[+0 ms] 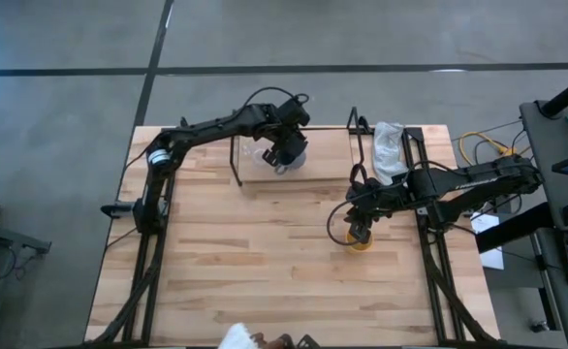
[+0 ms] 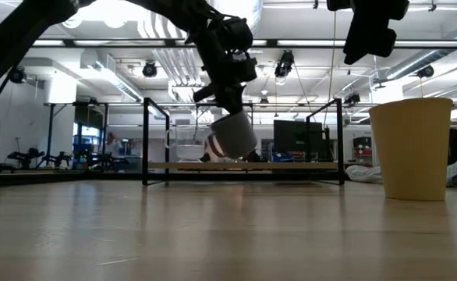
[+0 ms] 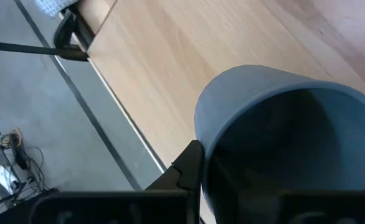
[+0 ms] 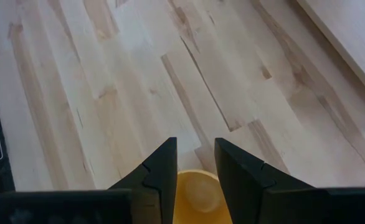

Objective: Stack small to large cups/mugs on shelf
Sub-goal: Put the gray mug on the shelf

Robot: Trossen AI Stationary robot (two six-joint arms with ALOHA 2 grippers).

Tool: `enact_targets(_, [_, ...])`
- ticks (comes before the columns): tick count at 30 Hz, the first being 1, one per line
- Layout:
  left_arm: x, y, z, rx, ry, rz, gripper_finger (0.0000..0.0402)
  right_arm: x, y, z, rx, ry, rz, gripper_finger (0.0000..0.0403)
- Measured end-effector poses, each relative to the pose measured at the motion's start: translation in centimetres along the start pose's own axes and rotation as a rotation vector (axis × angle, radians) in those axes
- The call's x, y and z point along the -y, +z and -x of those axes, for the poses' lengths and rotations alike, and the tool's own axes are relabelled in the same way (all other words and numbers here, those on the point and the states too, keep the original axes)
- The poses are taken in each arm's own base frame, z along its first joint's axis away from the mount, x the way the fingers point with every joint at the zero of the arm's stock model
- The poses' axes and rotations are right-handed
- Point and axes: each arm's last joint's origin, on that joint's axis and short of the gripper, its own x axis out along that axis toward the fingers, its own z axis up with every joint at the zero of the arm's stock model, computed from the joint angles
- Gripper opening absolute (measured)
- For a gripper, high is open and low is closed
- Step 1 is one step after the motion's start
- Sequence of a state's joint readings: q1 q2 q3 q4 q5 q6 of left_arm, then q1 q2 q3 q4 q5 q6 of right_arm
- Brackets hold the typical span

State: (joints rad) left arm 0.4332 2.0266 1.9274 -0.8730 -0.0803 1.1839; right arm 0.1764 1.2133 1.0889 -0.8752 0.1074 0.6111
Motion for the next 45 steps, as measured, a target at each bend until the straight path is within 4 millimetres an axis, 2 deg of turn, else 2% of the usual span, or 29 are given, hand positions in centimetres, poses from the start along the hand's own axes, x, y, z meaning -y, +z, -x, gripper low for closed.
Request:
enact_targets(4, [0.1, 0.0, -0.1, -0.002, -0.005, 0.006, 0.0000, 0.0, 0.1, 0.0, 0.025, -0.022, -0.021, 0.0102])
enact_targets(12, [0.4, -0.1, -0.5, -0.007, -0.015, 0.103, 0.0000, 0.1, 1.0, 0.1, 0.201, -0.129, -0.121, 0.0102])
enact_targets(21, [0.4, 0.0, -0.6, -0.008, -0.011, 0.105, 0.0001, 1.6, 2.6, 0.1, 0.294, -0.168, -0.251, 0.0102])
enact_targets(24, [0.2, 0.1, -0.6, 0.004, 0.015, 0.108, 0.0013, 2.0, 3.1, 0.1, 0.320, -0.164, -0.261, 0.0102])
enact_targets(31, [0.0, 0.1, -0.6, 0.006, 0.029, 0.109, 0.0047, 3.2, 3.7, 0.1, 0.336, -0.195, -0.291, 0.0102])
enact_targets(38, [0.1, 0.0, -0.7, 0.002, 0.032, 0.108, 0.0049, 3.9, 4.1, 0.1, 0.343, -0.212, -0.314, 0.0102])
enact_targets(45, [0.7, -0.4, -2.3, -0.032, 0.060, 0.112, 0.0049, 4.0, 4.1, 0.1, 0.344, -0.213, -0.317, 0.0102])
